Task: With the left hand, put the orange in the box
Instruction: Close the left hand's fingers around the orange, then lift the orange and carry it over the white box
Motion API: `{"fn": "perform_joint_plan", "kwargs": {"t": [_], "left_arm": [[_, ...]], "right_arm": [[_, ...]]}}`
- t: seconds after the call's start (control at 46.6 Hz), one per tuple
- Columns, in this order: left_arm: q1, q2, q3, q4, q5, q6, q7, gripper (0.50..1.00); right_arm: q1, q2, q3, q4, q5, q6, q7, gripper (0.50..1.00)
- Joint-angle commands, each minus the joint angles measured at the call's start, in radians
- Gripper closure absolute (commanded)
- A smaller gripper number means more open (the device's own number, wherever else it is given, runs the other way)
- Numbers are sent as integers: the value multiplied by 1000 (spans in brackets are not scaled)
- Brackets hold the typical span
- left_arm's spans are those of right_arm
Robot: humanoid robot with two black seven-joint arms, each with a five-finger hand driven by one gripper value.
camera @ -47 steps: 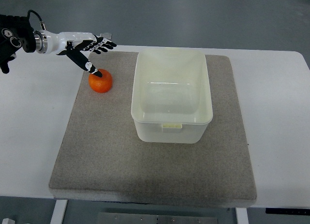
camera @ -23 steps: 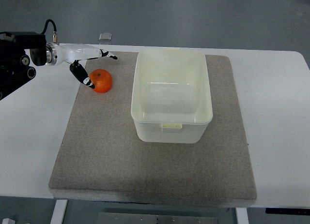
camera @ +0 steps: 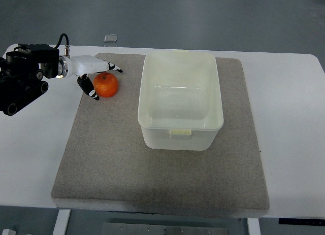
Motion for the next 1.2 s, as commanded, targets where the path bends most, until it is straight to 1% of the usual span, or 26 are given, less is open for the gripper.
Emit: {"fn": "perform_joint_plan", "kwargs": {"t": [0.0, 0.064, 0.15, 0.193, 0.236, 0.344, 0.472, 0.601, 0.644, 0.709, 0.837, 0.902, 1.009, 1.181], "left_arm": [[3, 0, 2, 0, 2, 5, 0, 673], [3, 0, 2, 0, 2, 3, 0, 733], [5, 0, 2, 0, 3, 2, 0, 870], [3, 0, 2, 0, 5, 0, 0, 926], [3, 0, 2, 0, 5, 0, 0, 1000], [-6, 1, 2, -3, 3, -1, 0, 1000], [-32, 18, -11, -37, -14, -7, 0, 1000], [-116, 110, -20, -94, -32, -17, -2, 1000], [-145, 123, -20, -106, -57, -33, -3, 1000], [-184, 123, -20, -117, -98, -89, -5, 1000], [-262, 117, -20, -153, -159, -197, -6, 1000], [-282, 112, -20, -193, -170, -216, -5, 1000], [-310, 84, -20, -262, -178, -222, -5, 1000], [-354, -23, -29, -267, -182, -268, -5, 1000]], "right_arm": [[0, 0, 0, 0, 0, 0, 0, 568], [0, 0, 0, 0, 0, 0, 0, 568], [0, 0, 0, 0, 0, 0, 1, 568], [0, 0, 0, 0, 0, 0, 0, 568], [0, 0, 0, 0, 1, 0, 0, 568], [0, 0, 0, 0, 0, 0, 0, 568], [0, 0, 0, 0, 0, 0, 0, 568], [0, 0, 0, 0, 0, 0, 1, 568], [0, 0, 0, 0, 0, 0, 1, 568], [0, 0, 0, 0, 0, 0, 0, 568], [0, 0, 0, 0, 0, 0, 0, 568], [0, 0, 0, 0, 0, 0, 0, 568], [0, 0, 0, 0, 0, 0, 1, 568], [0, 0, 0, 0, 0, 0, 0, 568]]}}
